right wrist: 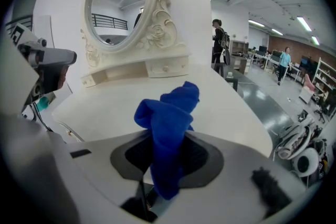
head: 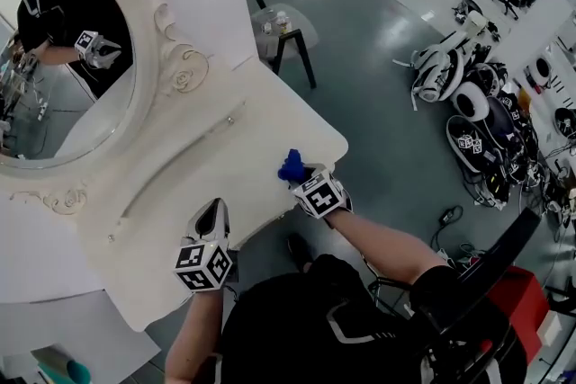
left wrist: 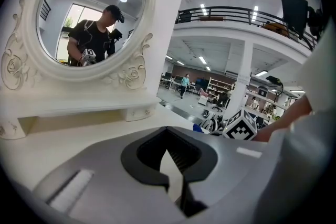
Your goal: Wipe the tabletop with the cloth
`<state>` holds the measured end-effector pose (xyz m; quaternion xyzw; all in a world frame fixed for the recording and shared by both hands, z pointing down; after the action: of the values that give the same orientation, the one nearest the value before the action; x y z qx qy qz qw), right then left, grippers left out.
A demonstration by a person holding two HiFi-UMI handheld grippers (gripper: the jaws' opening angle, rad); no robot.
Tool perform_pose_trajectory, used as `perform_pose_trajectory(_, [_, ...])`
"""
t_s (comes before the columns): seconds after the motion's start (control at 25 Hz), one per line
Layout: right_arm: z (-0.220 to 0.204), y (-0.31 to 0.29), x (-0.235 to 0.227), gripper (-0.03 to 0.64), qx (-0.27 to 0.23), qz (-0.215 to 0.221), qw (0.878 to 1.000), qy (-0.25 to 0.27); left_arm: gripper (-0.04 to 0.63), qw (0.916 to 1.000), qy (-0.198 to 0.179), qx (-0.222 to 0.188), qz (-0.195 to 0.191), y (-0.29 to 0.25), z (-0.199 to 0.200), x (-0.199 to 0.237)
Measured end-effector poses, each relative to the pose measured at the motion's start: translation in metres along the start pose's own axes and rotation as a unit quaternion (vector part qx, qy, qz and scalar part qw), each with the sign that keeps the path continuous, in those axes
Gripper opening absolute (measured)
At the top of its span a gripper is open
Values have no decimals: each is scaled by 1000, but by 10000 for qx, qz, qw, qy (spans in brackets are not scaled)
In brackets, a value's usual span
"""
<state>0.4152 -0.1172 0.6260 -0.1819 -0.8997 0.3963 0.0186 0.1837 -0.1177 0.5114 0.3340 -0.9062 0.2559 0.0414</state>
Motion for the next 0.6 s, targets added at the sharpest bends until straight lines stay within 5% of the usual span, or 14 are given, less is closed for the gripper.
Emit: perform_pose_trajectory(0.6, [-3, 21, -114, 126, -78, -968, 9929, -687, 9, 9998, -169, 86, -15, -12, 12, -10])
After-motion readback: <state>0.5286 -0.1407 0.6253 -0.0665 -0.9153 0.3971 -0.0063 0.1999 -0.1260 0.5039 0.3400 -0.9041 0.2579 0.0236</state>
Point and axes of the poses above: the fingertips, and each gripper's own axes: y backward along the fingers, x to its left, z out of its top, the point moved 6 cm from there along y, backward along the fingers, and after that the axes turned 1 degree about z, right-handed, at the moved point
